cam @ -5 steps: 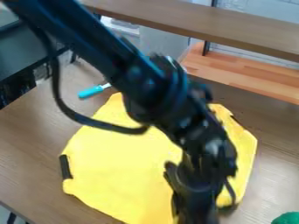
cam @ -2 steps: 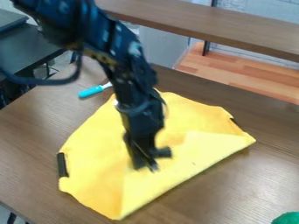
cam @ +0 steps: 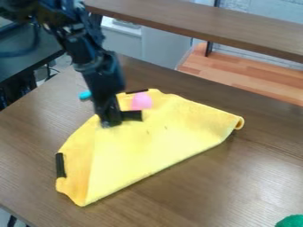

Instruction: Move the cloth from top right to bottom left

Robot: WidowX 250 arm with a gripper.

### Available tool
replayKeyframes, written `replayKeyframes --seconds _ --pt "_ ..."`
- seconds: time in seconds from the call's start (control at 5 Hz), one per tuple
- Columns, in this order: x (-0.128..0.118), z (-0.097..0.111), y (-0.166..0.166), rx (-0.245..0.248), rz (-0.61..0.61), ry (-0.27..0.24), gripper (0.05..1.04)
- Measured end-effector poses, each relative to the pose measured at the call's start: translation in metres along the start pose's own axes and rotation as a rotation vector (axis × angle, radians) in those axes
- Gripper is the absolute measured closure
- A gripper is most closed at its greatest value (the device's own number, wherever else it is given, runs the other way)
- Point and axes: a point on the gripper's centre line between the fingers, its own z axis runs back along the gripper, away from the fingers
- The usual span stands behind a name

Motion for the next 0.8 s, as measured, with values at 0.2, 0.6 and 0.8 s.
replayKeyframes --seconds 0.2,0.6,0.8 --pt "-0.014 0.007 0.028 -0.043 -0.095 -0.016 1.025" --pt "-0.026 0.016 0.075 -0.079 -0.124 -0.022 1.025" --pt "-0.027 0.019 0.095 -0.103 -0.098 -0.028 1.025"
